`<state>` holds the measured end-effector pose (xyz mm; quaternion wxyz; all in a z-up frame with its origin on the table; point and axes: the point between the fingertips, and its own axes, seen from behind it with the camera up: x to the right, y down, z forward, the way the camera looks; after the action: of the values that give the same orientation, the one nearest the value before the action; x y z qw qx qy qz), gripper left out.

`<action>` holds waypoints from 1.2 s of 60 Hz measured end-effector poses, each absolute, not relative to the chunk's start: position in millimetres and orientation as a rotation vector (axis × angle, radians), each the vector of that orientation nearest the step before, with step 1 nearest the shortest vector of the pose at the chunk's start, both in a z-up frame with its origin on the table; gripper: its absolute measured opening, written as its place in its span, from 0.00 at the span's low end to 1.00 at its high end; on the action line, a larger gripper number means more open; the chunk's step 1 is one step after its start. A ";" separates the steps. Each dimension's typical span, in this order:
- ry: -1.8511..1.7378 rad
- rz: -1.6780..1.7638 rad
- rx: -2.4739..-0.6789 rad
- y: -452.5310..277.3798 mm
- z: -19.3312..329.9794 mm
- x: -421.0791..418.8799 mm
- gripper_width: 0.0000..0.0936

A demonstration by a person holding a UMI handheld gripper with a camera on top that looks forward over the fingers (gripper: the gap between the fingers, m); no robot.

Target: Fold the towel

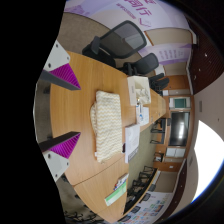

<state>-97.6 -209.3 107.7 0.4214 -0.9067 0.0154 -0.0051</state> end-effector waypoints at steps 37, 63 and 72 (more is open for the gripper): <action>-0.166 -0.111 -2.331 37.8 -5.2 -129.2 0.60; -0.246 0.245 -2.394 -3.8 32.7 -182.1 0.04; -0.202 0.520 -2.304 -10.2 107.1 -217.5 0.04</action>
<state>-217.5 -10.2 107.1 0.3760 -0.9006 -0.0788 0.2033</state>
